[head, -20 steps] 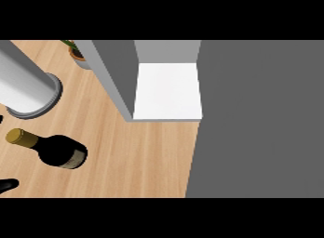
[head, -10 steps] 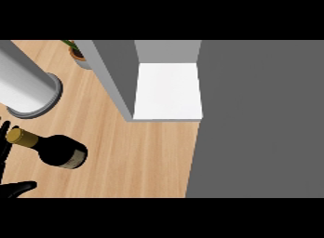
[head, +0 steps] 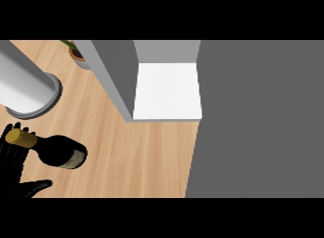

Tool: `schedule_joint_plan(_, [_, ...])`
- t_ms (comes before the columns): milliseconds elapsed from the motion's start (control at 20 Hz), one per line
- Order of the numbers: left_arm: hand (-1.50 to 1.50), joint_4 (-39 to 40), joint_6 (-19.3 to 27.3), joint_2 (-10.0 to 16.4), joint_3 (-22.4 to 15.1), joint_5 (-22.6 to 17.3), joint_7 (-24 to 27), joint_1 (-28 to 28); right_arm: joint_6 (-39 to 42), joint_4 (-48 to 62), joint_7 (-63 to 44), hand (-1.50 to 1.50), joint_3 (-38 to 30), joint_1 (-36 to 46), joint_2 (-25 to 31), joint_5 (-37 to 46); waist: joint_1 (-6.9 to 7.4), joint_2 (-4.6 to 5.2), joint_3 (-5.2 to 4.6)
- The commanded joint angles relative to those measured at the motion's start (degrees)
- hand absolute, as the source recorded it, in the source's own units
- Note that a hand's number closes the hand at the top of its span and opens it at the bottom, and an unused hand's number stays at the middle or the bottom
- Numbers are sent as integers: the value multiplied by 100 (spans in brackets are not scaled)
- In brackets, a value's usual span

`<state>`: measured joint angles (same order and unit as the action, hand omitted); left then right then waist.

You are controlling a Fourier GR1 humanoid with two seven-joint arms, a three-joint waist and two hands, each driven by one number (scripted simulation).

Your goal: Pick up the wine, place it into the cabinet and close the cabinet

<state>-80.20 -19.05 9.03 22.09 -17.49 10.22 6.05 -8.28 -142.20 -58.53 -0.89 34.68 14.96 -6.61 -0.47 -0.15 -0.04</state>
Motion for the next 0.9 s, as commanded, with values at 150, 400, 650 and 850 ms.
schedule_joint_plan(150, [-150,1425,-202,215,75,282,749,-462,87,-511,-26,-150,2,-365,-66,-376,15,12,1])
schedule_joint_plan(400, [-150,2143,-514,412,218,153,1052,-693,-136,-535,-707,-150,-329,428,212,-644,-13,0,-3])
schedule_joint_plan(650, [-150,3212,-698,470,302,149,1480,-1143,-155,-958,-707,-150,-207,-95,109,-581,-74,1,-4])
schedule_joint_plan(850, [-150,3551,-617,237,15,466,1904,-1307,-204,-869,-463,-150,264,-238,-57,-79,-28,6,-3])
